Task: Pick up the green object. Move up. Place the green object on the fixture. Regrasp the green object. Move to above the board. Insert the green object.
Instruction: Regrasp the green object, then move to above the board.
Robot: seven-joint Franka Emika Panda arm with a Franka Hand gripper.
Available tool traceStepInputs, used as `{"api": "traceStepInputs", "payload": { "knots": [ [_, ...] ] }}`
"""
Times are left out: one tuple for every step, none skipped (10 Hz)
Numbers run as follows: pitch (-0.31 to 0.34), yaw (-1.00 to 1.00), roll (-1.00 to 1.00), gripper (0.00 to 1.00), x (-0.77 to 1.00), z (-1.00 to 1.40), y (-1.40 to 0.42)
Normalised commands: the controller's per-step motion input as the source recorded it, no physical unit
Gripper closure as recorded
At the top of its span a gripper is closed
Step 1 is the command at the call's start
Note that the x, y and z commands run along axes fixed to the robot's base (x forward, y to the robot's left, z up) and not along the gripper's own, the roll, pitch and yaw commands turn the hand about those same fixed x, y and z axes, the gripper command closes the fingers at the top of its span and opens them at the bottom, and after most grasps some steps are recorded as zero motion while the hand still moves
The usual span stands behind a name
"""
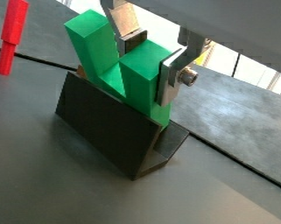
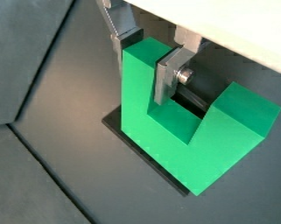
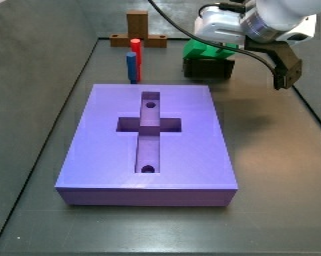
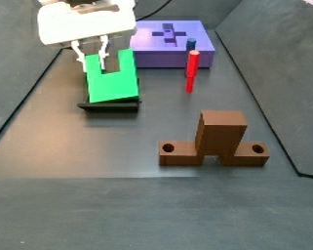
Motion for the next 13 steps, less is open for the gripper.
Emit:
{"api": "traceStepInputs", "payload": {
  "knots": [
    [0.000, 0.00, 0.00, 1.00, 0.00, 0.00, 0.00],
    [0.000, 0.00, 0.00, 1.00, 0.00, 0.00, 0.00],
    [0.000, 0.00, 0.00, 1.00, 0.00, 0.00, 0.00],
    [0.000, 0.00, 0.00, 1.00, 0.00, 0.00, 0.00],
    [0.000, 0.00, 0.00, 1.00, 0.00, 0.00, 0.00],
    [0.000, 0.00, 0.00, 1.00, 0.00, 0.00, 0.00],
    [0.000, 0.00, 0.00, 1.00, 0.00, 1.40, 0.00],
    [-0.057, -0.01, 0.03, 1.00, 0.02, 1.40, 0.00],
    [-0.062, -0.02, -0.01, 1.00, 0.00, 1.40, 0.01],
    [-0.032, -0.03, 0.02, 1.00, 0.00, 1.40, 0.01],
    [0.001, -0.04, 0.02, 1.00, 0.01, 1.40, 0.00],
    [0.037, -0.04, -0.01, 1.00, 0.03, 1.40, 0.00],
    [0.055, -0.04, -0.01, 1.00, 0.04, 1.40, 0.00]
  ]
}}
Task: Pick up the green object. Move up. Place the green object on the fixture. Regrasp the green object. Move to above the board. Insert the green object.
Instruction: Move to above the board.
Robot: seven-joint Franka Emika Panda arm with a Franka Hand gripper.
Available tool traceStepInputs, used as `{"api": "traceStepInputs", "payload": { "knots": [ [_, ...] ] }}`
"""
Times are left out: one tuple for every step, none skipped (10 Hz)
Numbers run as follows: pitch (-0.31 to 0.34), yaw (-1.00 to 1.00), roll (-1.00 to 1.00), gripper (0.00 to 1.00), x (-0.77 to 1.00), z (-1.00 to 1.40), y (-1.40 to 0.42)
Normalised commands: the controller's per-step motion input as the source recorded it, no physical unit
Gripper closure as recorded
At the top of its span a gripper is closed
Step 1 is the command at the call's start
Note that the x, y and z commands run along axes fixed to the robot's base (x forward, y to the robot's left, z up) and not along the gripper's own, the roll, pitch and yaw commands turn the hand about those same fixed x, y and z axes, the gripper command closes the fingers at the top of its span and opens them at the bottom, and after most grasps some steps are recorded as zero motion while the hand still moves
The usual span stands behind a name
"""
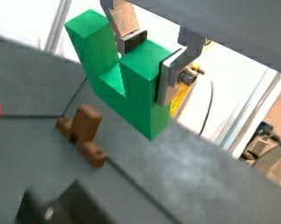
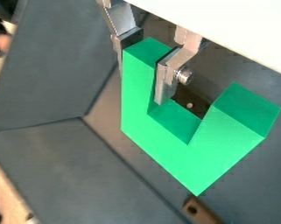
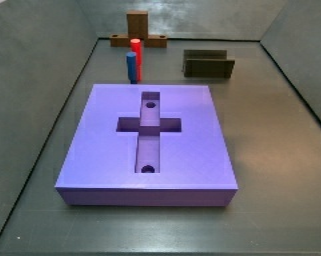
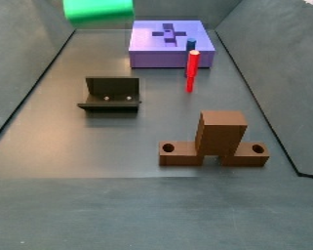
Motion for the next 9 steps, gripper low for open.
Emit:
{"api": "traceStepInputs", "payload": {
  "knots": [
    [0.102, -0.02, -0.01, 1.00, 0.05, 0.55, -0.03],
    [-0.059, 0.02, -1.00, 1.00, -1.21, 0.25, -1.40],
    [-0.085, 0.02, -1.00, 1.00, -1.23, 0.28, -1.40],
    [-0.130, 0.03, -1.00, 1.00, -1.35, 0.28, -1.40],
    [-0.152, 0.03, -1.00, 1.00, -1.40, 0.24, -1.39],
    [-0.161, 0.03, -1.00, 1.00, -1.40, 0.26, -1.38],
    [-0.189, 0.03, -1.00, 1.00, -1.40, 0.25, -1.34],
    [-0.195, 0.02, -1.00, 1.00, -0.69, 0.10, -0.62],
    [-0.193, 0.01, -1.00, 1.00, -0.23, 0.02, -0.16]
  ]
}}
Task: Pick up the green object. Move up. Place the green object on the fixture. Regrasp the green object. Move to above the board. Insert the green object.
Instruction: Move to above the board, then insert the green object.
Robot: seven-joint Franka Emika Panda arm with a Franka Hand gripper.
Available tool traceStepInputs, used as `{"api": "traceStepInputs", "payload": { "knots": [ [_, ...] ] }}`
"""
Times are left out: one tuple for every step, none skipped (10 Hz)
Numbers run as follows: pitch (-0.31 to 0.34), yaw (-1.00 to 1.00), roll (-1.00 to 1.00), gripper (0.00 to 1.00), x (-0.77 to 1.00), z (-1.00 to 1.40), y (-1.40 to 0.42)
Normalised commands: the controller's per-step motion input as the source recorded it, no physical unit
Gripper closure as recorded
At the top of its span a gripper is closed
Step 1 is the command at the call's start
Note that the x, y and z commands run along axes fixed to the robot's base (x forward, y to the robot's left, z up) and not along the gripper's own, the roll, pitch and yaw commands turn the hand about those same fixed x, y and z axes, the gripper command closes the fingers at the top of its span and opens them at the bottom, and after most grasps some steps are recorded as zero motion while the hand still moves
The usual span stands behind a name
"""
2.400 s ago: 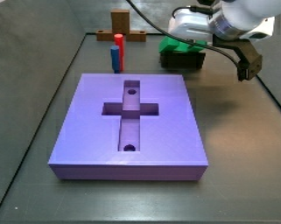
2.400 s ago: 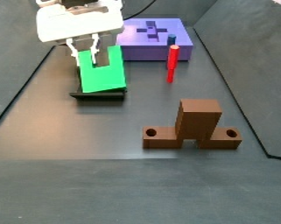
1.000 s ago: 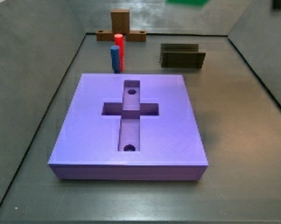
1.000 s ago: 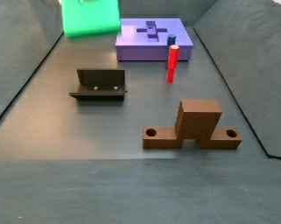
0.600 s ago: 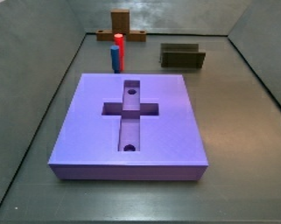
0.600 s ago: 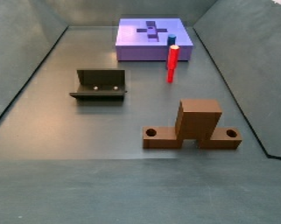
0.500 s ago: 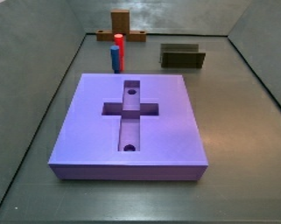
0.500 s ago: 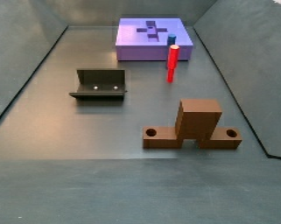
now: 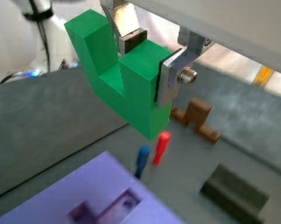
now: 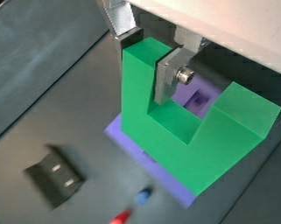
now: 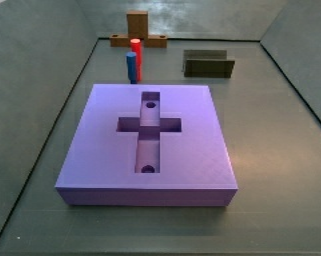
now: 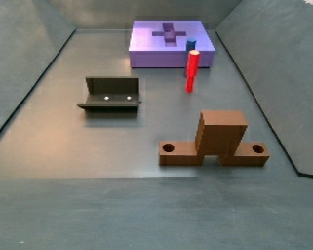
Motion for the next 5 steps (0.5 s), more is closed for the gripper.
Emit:
{"api": "traceStepInputs", "payload": {
  "knots": [
    [-0.159, -0.02, -1.00, 1.00, -0.06, 0.00, -0.02],
    [-0.104, -0.03, -0.75, 1.00, -0.04, 0.01, -0.02],
    [-0.091, -0.02, -0.51, 1.00, -0.05, 0.00, 0.00],
    [-0.070, -0.01, -0.30, 1.00, -0.04, 0.00, 0.01],
    [0.000, -0.02, -0.13, 1.00, 0.09, -0.16, 0.00]
  ]
}}
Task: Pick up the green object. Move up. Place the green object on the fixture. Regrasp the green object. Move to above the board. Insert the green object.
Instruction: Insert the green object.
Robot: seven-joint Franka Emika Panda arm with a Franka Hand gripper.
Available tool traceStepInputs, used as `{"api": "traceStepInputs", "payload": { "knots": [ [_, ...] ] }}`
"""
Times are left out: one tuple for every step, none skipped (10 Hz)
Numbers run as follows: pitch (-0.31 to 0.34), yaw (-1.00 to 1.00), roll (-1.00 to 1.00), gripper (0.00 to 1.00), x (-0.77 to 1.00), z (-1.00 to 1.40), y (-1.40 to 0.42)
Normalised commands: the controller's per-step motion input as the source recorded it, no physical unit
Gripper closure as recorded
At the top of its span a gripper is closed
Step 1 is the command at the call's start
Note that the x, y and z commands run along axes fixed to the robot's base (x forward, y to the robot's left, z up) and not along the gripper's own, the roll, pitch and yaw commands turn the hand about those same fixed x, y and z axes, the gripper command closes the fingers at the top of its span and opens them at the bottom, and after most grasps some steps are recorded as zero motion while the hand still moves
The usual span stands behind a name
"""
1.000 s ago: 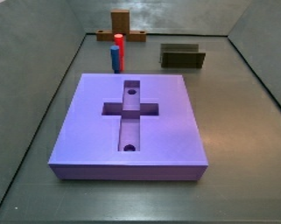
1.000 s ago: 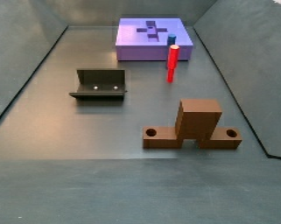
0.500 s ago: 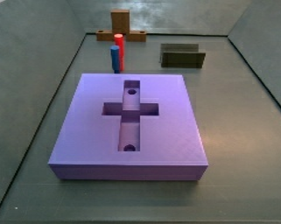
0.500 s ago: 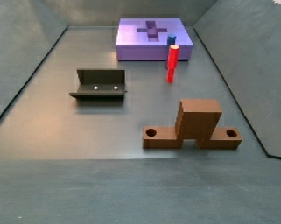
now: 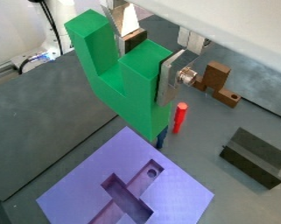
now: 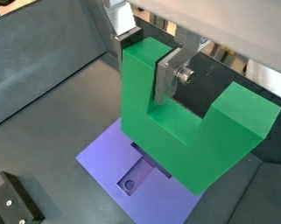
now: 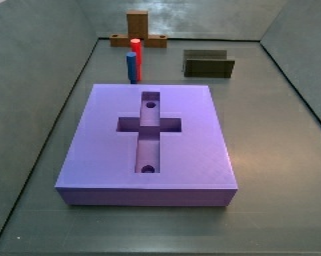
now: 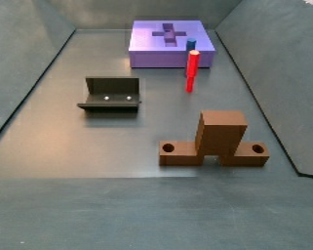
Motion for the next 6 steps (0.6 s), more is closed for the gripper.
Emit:
{"api": "traceStepInputs", "payload": {
  "knots": [
    [-0.083, 0.00, -0.27, 1.00, 0.08, -0.19, 0.00],
    [-0.181, 0.03, -0.35, 1.00, 0.13, -0.33, -0.07],
    [-0.199, 0.05, -0.37, 1.00, 0.19, -0.25, -0.12],
    [-0.204, 0.05, -0.38, 1.00, 0.20, -0.24, -0.14],
    [-0.234, 0.00, -0.32, 1.00, 0.20, -0.35, -0.04],
    [-0.253, 0.00, -0.27, 1.00, 0.20, -0.44, 0.00]
  ]
}}
